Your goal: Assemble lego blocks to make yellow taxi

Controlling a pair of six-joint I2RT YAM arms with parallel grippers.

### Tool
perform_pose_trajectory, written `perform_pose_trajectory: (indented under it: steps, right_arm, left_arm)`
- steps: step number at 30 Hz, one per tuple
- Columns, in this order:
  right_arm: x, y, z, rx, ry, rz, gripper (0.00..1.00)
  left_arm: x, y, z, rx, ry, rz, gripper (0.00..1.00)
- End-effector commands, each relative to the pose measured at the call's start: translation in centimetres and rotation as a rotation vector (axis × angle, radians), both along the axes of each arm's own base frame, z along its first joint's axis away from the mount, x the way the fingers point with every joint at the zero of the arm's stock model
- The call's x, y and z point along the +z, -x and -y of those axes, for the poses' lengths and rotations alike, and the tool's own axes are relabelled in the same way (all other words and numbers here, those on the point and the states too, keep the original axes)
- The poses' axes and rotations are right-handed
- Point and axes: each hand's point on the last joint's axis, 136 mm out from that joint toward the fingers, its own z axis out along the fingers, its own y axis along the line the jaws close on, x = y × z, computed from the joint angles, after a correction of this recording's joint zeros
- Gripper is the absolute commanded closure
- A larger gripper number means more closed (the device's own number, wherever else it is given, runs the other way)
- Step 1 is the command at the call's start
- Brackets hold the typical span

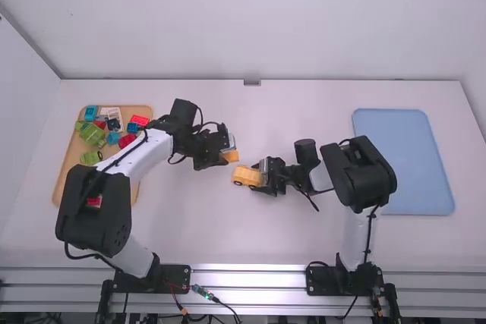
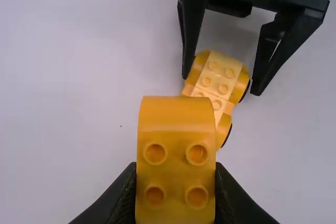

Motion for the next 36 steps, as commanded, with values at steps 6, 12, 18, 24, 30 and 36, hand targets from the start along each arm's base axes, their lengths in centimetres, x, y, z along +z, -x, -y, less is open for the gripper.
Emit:
perform_pose_trajectory:
  steps: [6, 12, 18, 24, 30, 36]
  right_arm:
    - [-0.6, -0.7, 0.0, -0.029, 0.019, -0.024, 0.16]
    - [-0.6, -0.8, 0.0, -0.044, 0.023, -0.047, 0.1]
    - [-1.8, -1.2, -0.6, -0.11, 0.095, -0.085, 0.09]
    - [-2.3, -1.4, -1.1, -0.116, 0.139, -0.096, 0.14]
    - [-2.2, -1.4, -0.9, -0.112, 0.133, -0.098, 0.25]
    - [-2.5, -1.0, -0.7, -0.091, 0.145, -0.084, 0.37]
  left_arm:
    - [-2.0, 1.3, 1.0, -0.032, -0.023, 0.001, 0.98]
    - [-2.0, 1.2, 1.1, -0.032, -0.026, 0.01, 0.98]
    - [-1.6, 0.8, 1.1, -0.01, -0.023, 0.004, 0.98]
    - [-1.5, 0.8, 1.1, -0.011, -0.022, 0.007, 0.98]
    - [-1.6, 0.9, 1.1, -0.02, -0.026, 0.007, 0.98]
    - [-1.6, 0.9, 1.1, -0.02, -0.023, 0.005, 0.98]
